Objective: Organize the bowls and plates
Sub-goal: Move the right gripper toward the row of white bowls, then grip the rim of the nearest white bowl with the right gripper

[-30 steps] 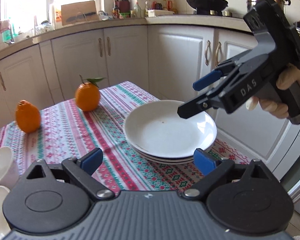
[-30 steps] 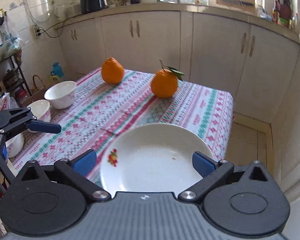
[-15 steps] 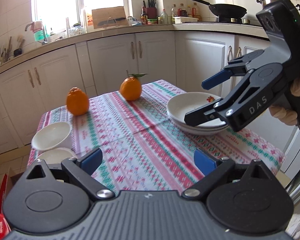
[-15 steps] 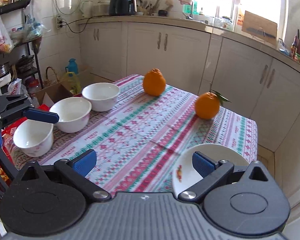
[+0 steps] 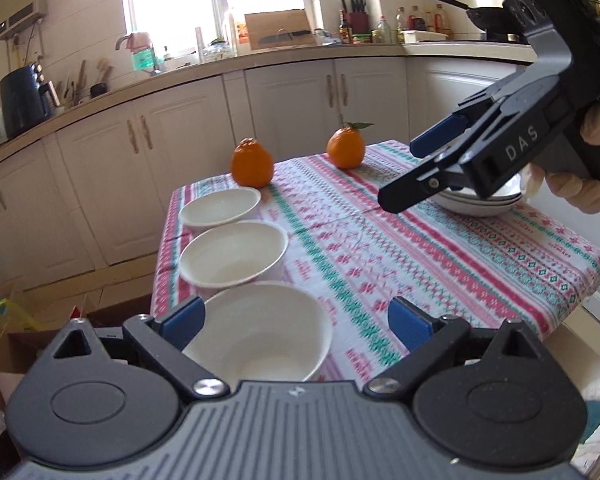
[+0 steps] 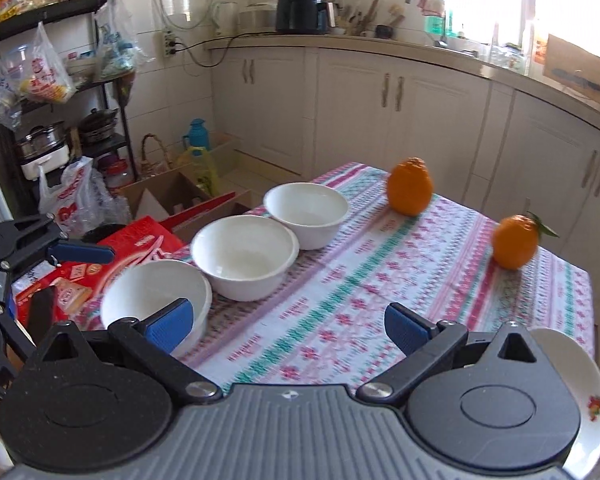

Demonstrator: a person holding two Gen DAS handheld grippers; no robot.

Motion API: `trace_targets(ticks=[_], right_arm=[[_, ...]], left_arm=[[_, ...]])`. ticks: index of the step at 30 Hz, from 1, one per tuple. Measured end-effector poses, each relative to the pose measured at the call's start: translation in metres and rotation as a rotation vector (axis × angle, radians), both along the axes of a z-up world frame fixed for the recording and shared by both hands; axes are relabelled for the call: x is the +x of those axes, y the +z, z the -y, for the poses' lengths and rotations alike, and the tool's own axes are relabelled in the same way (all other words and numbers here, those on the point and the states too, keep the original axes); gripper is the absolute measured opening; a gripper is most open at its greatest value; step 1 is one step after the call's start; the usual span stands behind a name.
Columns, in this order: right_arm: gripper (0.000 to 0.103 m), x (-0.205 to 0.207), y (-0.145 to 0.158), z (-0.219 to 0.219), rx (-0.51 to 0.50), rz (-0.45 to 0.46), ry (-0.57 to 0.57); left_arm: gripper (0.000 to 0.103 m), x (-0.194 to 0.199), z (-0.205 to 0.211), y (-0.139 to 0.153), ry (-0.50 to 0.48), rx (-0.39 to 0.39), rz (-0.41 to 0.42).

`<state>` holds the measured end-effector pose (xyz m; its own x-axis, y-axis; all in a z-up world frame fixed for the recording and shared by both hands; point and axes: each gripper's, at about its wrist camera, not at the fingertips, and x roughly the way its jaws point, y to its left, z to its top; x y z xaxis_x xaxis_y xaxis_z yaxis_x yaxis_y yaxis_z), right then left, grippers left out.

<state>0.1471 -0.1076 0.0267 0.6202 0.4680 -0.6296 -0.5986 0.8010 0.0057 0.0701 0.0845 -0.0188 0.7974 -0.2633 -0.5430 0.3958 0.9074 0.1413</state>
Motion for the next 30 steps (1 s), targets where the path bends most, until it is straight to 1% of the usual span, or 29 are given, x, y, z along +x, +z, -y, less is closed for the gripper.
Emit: trace_targets(ticks=[5, 10, 14, 18, 23, 26, 30], right_arm=[[0.103, 0.0, 0.0, -0.03, 0.017, -0.018, 0.059], [0.103, -0.002, -0.001, -0.044, 0.021, -0.027, 0.084], [0.103, -0.005, -0.003, -0.048, 0.034, -0.047, 0.098], [0.103, -0.005, -0.008, -0.047, 0.041, -0.067, 0.099], [0.102, 0.002, -0.018, -0.045, 0.056, -0.108, 0.097], [0.1, 0.01, -0.025, -0.047, 0.078, -0.144, 0.1], [0.092, 0.021, -0.035, -0.052, 0.101, -0.189, 0.123]], left_arm=[[0.098, -0.007, -0.02, -0.009, 0.035, -0.014, -0.017], [0.098, -0.014, -0.03, -0.015, 0.05, -0.028, -0.025], [0.098, -0.017, -0.032, -0.021, 0.052, -0.017, -0.025], [0.098, -0.016, -0.033, -0.027, 0.044, -0.025, -0.049], [0.098, -0.009, -0.031, -0.035, 0.033, -0.011, -0.075], [0.098, -0.002, -0.031, -0.038, 0.031, -0.01, -0.091], [0.098, 0.004, -0.031, -0.04, 0.023, 0.002, -0.1]])
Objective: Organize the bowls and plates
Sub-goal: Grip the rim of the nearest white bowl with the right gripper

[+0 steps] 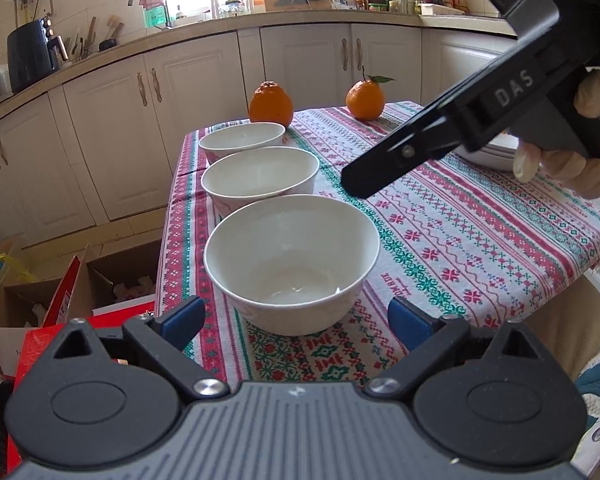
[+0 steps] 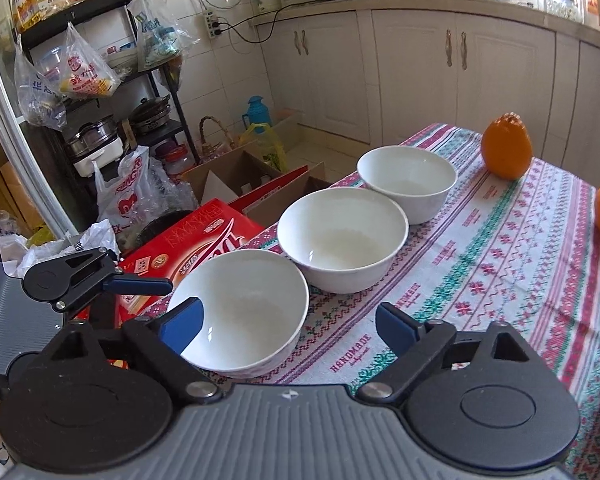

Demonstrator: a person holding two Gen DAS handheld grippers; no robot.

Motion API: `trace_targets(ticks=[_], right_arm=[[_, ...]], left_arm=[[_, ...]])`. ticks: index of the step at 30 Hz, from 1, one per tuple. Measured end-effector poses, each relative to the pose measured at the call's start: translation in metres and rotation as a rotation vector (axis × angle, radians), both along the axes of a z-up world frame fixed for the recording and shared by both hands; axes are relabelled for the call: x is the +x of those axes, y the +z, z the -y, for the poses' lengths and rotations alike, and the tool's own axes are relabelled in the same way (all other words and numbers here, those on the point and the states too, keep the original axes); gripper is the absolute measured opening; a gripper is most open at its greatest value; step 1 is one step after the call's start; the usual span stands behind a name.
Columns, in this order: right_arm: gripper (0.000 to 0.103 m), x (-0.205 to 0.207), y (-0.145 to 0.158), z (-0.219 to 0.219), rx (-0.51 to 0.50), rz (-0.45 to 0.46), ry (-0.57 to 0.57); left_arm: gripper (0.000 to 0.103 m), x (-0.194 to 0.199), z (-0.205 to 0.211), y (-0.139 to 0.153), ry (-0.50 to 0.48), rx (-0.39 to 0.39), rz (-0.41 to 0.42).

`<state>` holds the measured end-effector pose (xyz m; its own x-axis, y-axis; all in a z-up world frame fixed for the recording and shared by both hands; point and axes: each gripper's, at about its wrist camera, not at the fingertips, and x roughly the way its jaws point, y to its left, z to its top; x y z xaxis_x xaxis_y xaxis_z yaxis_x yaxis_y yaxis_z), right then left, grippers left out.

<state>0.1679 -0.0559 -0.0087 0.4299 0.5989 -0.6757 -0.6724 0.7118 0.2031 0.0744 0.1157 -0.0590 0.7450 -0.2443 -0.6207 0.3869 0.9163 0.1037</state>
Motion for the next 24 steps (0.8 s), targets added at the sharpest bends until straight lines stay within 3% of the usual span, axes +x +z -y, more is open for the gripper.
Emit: trace_targets(ticks=[8, 21, 24], right_arm=[[0.082, 0.015, -0.016, -0.018, -0.002, -0.056, 0.054], [0.078, 0.031, -0.025, -0.035, 0.001, -0.096, 0.093], [0.072, 0.034, -0.028, -0.037, 0.005, -0.115, 0.1]], left_arm=[[0.097, 0.007, -0.003, -0.001, -0.014, -0.022, -0.003], [0.091, 0.015, -0.007, -0.005, -0.027, -0.059, -0.03], [0.09, 0.015, -0.007, -0.006, -0.026, -0.056, -0.029]])
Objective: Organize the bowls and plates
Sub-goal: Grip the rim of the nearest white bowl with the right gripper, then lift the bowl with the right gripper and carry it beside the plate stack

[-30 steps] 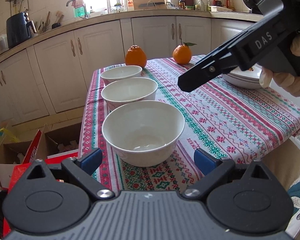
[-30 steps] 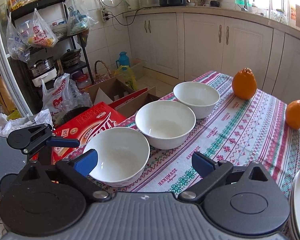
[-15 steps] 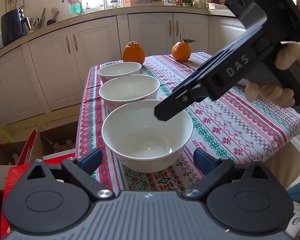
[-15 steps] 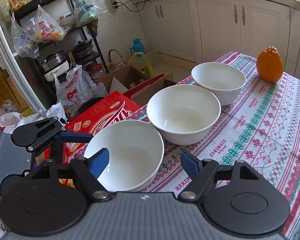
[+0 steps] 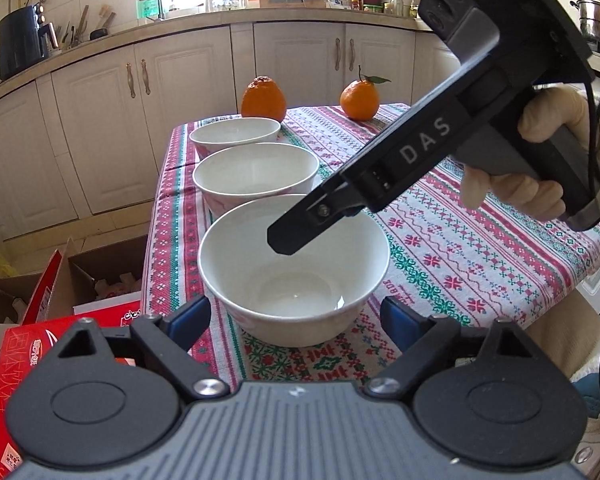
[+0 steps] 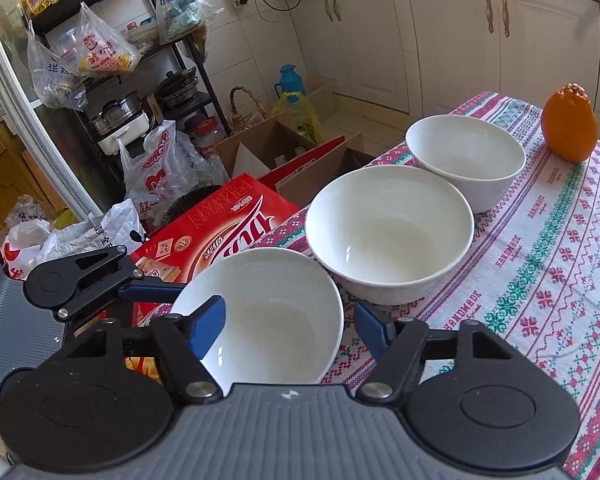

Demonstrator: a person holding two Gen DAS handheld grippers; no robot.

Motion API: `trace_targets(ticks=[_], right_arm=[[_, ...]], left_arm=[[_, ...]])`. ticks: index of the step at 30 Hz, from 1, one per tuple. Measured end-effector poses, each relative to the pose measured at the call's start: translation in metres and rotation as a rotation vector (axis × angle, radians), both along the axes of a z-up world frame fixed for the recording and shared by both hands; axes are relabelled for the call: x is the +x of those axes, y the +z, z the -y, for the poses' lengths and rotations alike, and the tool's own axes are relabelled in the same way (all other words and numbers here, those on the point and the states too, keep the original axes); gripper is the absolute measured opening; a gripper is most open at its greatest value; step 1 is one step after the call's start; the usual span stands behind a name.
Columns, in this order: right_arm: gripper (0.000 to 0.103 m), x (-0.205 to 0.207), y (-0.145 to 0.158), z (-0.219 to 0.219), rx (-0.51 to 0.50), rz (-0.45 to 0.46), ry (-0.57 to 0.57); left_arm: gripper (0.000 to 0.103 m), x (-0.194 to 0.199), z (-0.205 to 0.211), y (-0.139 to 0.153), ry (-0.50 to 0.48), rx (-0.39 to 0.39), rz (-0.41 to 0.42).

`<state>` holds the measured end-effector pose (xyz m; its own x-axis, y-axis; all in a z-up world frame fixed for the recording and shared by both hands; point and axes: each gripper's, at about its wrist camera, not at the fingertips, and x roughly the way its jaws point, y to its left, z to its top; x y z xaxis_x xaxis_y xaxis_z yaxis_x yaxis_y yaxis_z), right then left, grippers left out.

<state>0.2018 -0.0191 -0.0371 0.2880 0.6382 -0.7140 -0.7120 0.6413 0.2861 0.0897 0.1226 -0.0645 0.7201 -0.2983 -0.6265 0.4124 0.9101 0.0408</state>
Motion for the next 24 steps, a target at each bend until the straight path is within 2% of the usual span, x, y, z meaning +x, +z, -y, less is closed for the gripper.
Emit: trace_targets(ticks=[4, 8, 12, 24], right_arm=[[0.071, 0.0019, -0.0033, -0.0019, -0.004, -0.012, -0.004], [0.069, 0.0014, -0.0039, -0.0031, 0.002, -0.018, 0.001], [0.062, 0.0024, -0.0044, -0.0033, 0.001, -0.025, 0.004], [0.062, 0.0001, -0.0038, -0.0014, -0.003, -0.02, 0.001]], left_arm=[[0.084, 0.0018, -0.0024, 0.0007, 0.003, -0.008, -0.003], [0.084, 0.0025, -0.0031, 0.0007, -0.002, -0.008, -0.002], [0.084, 0.0025, -0.0019, 0.0, -0.011, -0.004, 0.003], [0.084, 0.0054, 0.0026, 0.0007, -0.034, 0.024, 0.012]])
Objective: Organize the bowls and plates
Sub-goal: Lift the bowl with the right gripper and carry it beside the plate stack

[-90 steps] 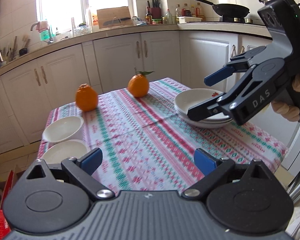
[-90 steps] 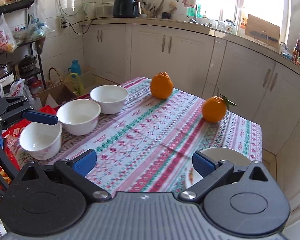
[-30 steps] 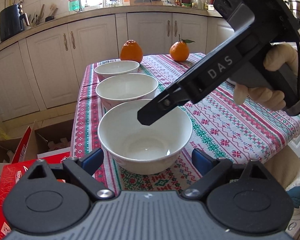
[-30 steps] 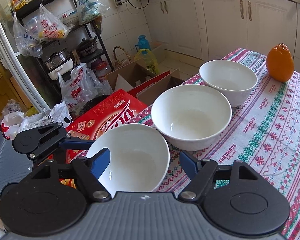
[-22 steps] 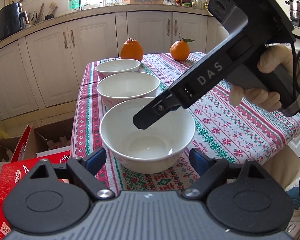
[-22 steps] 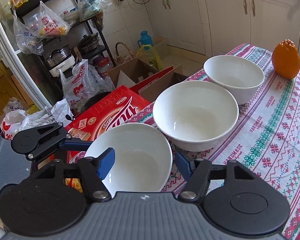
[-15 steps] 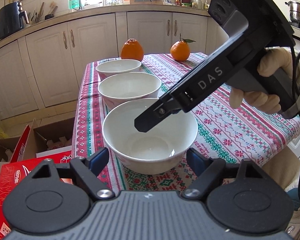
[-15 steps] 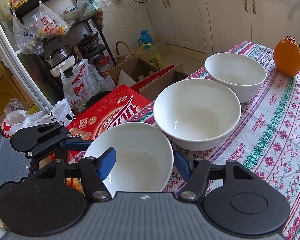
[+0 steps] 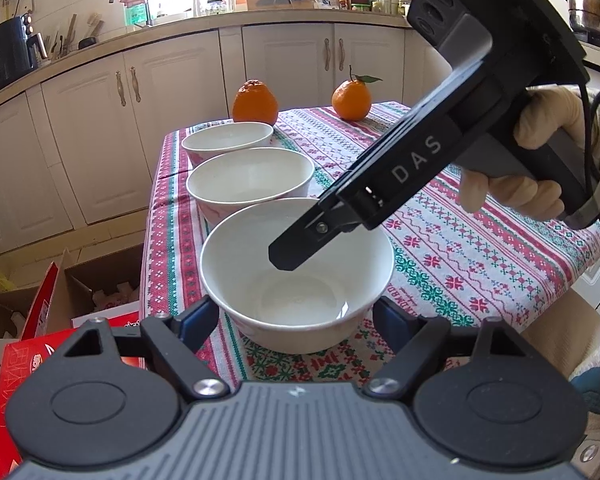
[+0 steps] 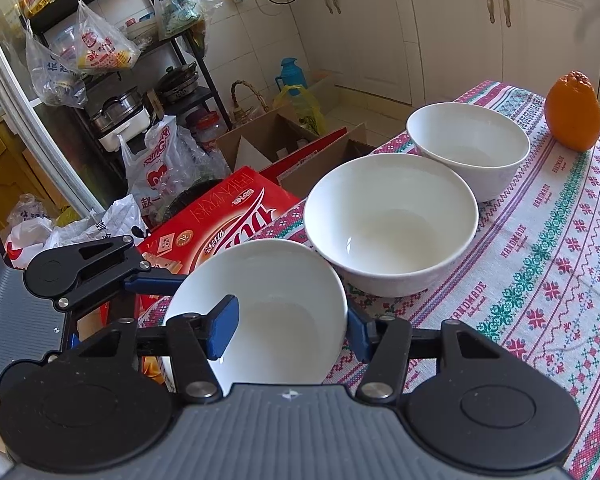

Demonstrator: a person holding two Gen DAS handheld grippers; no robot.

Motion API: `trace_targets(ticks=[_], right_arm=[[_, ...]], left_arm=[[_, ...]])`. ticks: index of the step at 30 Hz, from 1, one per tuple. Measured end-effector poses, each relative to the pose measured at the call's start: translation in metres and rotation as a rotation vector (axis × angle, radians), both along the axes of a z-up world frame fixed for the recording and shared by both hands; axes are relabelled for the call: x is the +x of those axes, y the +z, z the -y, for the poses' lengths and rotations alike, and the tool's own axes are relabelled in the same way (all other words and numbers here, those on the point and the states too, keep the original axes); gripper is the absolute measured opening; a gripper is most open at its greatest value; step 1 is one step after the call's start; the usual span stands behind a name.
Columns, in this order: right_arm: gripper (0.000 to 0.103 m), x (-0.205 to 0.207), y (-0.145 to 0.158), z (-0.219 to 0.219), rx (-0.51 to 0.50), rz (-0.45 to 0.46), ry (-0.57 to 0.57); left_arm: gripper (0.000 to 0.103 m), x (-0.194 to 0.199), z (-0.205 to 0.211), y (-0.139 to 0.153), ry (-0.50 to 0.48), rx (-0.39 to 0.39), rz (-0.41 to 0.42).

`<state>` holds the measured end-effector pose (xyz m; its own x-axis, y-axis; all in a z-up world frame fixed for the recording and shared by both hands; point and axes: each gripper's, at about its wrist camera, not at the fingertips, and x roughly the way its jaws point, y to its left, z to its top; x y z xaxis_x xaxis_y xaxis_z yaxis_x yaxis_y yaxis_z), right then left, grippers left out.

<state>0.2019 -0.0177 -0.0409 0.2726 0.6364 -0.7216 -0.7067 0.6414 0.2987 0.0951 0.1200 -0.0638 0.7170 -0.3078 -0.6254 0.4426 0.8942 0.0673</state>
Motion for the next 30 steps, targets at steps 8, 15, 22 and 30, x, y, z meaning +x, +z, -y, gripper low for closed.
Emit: trace_targets(ticks=[8, 15, 22, 30], right_arm=[[0.062, -0.007, 0.007, 0.012, 0.008, 0.011, -0.006], [0.062, -0.013, 0.013, 0.042, 0.022, 0.019, -0.06], [0.062, -0.018, 0.021, 0.076, 0.016, 0.043, -0.145], [0.062, -0.021, 0.024, 0.114, -0.001, 0.063, -0.243]], left_arm=[[0.084, -0.003, 0.009, 0.007, -0.019, 0.014, -0.003], [0.084, -0.001, 0.028, 0.014, -0.078, 0.005, 0.003], [0.084, 0.012, 0.057, 0.014, -0.156, -0.019, -0.003], [0.084, 0.029, 0.09, 0.011, -0.243, -0.035, -0.005]])
